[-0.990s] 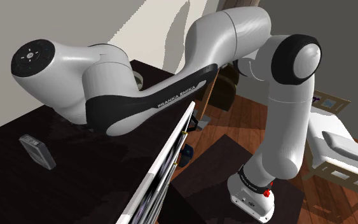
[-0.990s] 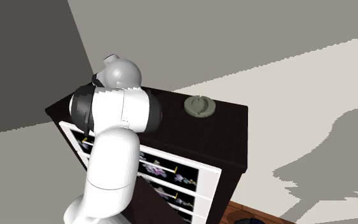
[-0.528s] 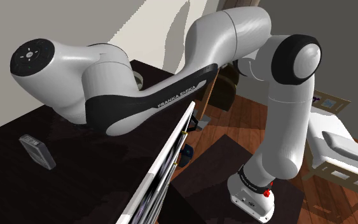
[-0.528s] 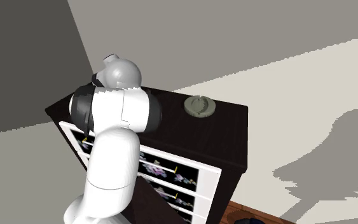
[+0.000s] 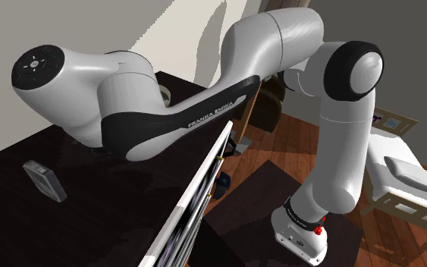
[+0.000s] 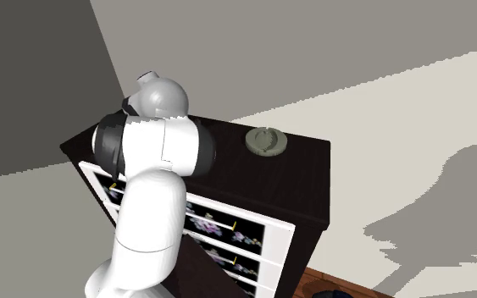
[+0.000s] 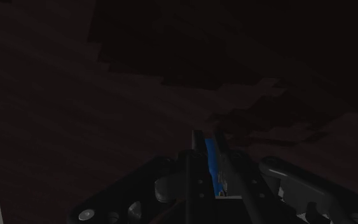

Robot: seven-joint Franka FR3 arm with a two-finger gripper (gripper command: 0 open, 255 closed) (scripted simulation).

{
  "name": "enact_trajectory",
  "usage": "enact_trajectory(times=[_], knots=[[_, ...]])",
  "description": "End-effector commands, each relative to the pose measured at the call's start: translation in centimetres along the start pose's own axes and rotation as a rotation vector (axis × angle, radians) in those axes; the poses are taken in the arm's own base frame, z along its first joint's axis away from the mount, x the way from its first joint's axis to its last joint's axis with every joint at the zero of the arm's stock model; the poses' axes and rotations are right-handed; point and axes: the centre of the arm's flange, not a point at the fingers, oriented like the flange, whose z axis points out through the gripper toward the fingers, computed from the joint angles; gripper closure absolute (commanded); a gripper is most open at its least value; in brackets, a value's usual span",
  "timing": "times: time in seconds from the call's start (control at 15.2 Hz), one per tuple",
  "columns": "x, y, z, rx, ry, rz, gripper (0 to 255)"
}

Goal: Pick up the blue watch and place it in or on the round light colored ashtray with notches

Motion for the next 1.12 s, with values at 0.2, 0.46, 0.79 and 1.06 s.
enact_trajectory(times=[0.2,0.46,0.79,1.06], knots=[[1.0,0.4,-2.1,-0.001,0.0,0.0,255],[1.8,0.7,-4.0,-0.001,0.0,0.0,255],[2.9,1.0,-6.4,-0.001,0.0,0.0,255],[3.7,1.3,-8.3,-0.001,0.0,0.0,255]])
